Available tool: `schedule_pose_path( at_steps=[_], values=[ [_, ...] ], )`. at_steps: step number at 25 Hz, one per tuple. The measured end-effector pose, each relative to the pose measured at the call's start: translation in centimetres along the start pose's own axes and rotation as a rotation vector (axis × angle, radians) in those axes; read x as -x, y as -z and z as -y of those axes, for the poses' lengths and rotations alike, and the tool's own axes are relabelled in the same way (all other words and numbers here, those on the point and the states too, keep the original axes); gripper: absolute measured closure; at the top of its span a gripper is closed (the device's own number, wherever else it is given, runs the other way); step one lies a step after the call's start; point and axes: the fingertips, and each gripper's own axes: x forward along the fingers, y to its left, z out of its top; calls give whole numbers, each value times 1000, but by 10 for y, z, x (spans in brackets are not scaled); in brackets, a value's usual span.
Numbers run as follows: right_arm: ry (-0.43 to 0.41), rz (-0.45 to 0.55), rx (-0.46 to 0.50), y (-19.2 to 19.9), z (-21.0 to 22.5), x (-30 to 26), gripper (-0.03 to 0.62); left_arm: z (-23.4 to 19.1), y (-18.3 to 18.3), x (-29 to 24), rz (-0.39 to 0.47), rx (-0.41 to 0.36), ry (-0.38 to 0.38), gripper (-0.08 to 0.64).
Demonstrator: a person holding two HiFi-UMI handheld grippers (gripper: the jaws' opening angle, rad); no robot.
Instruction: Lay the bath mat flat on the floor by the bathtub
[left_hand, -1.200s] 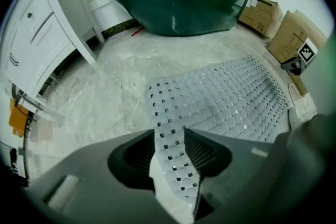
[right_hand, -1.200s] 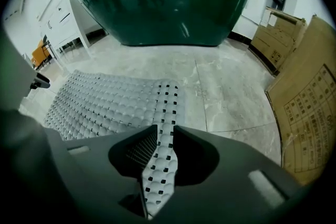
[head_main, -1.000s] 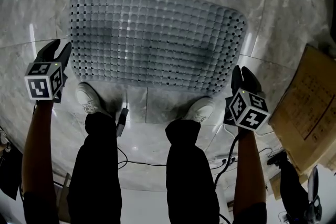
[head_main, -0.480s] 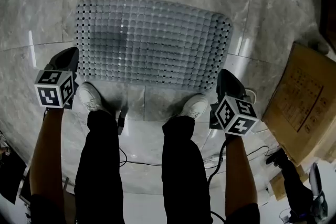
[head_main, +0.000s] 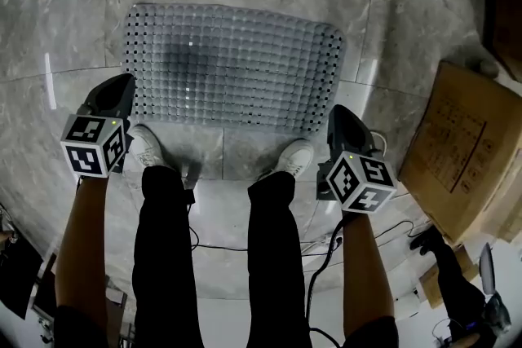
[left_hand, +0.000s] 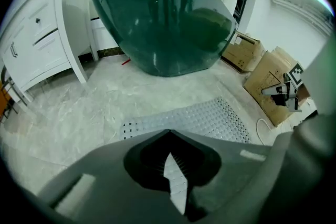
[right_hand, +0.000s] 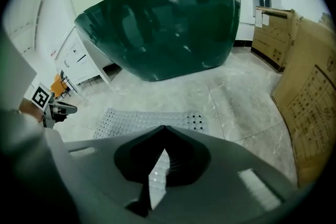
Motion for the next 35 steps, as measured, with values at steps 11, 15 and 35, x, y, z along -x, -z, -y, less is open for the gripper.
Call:
schedule_pose_path(
  at_steps=[11,15,35],
  values=[
    [-1,39,-19,-36,-13,29,565,27,-25,25,27,-14,9,560],
    [-17,60,-15,-50,-27,38,565,29,-39,40,49,-31,4,560],
    [-34,201,68,-122,-90,115,568,35,-114,144,211,-90,-54,560]
  ],
)
